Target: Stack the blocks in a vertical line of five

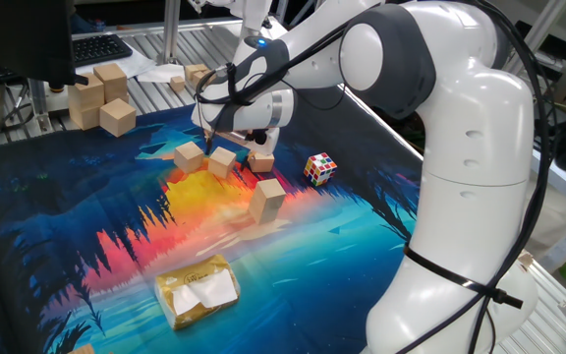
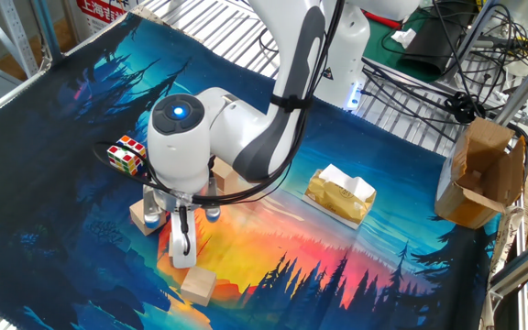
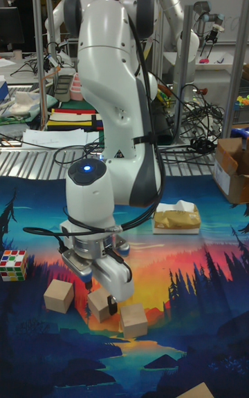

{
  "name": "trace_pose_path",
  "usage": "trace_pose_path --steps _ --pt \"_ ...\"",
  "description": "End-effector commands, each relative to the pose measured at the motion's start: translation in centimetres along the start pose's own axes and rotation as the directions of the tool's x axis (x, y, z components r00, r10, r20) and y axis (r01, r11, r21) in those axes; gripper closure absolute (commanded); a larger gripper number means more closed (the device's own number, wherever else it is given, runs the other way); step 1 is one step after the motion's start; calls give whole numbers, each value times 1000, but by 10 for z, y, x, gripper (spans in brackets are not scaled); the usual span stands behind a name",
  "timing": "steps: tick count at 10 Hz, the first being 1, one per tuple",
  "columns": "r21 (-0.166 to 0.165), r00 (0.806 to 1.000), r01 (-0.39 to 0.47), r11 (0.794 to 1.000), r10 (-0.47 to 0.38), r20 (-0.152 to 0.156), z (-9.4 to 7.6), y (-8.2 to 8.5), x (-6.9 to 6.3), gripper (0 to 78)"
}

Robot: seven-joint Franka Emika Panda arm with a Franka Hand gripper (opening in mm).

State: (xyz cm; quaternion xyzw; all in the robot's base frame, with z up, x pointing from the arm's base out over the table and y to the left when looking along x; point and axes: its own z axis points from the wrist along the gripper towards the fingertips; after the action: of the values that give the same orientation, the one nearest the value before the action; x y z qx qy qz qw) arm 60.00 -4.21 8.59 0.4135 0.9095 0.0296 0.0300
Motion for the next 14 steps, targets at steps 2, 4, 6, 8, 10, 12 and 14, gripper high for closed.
trace_pose_path --steps 2,4,6,8,10,12,14 --pt "-1 1000 0 1000 0 3 -1 1 -1 764" --pt "-1 1000 0 1000 0 3 -1 1 -1 764" --pt "-1 1000 0 1000 0 3 -1 1 -1 764" --pt "-1 1000 0 1000 0 3 -1 1 -1 764" --pt "-1 1000 0 1000 0 3 -1 1 -1 764" --pt "-1 1000 0 1000 0 3 -1 1 -1 764" --pt "36 980 197 980 -196 -15 -51 -3 10 764"
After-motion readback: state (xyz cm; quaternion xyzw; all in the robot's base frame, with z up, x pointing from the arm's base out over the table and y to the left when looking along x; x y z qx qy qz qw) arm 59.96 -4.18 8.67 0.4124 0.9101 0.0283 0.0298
